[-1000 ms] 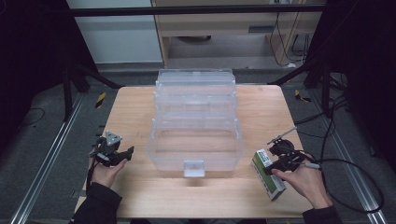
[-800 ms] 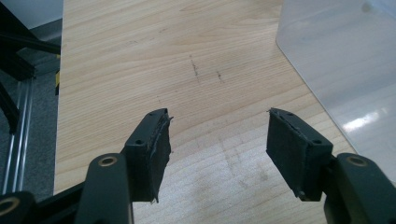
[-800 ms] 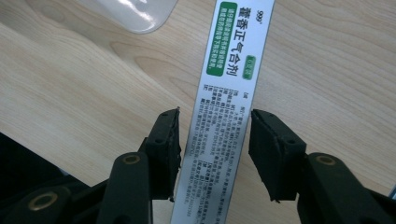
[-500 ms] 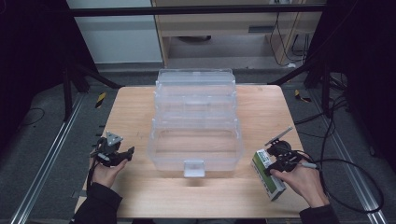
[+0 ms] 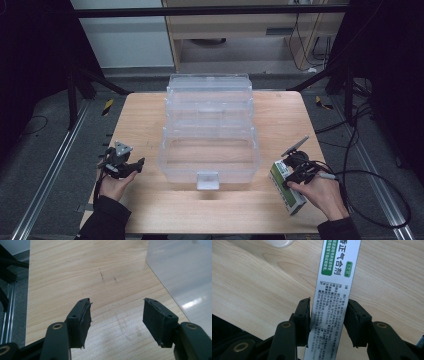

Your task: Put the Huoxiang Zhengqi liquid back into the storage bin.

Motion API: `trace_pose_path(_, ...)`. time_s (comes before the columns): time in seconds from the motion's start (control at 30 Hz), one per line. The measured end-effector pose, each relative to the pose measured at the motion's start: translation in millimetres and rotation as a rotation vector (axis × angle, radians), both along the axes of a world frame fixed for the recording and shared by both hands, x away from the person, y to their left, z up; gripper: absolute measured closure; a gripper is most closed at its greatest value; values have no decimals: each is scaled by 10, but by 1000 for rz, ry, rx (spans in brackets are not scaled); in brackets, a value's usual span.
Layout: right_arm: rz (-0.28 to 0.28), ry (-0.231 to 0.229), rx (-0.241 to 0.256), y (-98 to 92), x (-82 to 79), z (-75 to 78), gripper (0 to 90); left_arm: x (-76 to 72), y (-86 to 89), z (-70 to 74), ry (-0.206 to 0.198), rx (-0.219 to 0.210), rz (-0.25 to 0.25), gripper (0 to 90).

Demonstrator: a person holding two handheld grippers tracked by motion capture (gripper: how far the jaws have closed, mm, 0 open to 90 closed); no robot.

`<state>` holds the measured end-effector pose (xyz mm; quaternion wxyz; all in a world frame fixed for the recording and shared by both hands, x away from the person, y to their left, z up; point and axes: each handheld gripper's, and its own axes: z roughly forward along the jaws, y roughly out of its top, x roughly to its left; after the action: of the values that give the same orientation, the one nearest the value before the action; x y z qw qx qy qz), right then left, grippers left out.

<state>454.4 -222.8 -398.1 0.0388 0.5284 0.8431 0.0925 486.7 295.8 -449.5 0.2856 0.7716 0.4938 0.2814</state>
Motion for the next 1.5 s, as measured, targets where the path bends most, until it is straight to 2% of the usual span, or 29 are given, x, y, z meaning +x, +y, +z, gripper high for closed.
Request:
trace_pose_path(0.33,-36,9,-7,-14,13,5,632,2,-9,1,1,2,-5,386)
trace_pose_path(0.6,-36,6,-11,-19,20,46,636,2,-1,1,3,0,-4,385)
trace_pose_path(1.17,-69,-152,50,-144,29,497,637,4,-12,-10,8,3,-7,383)
trace_pose_path(1.5,-87,-274,62,-164,28,724,639,7,-12,-16,9,4,-6,383)
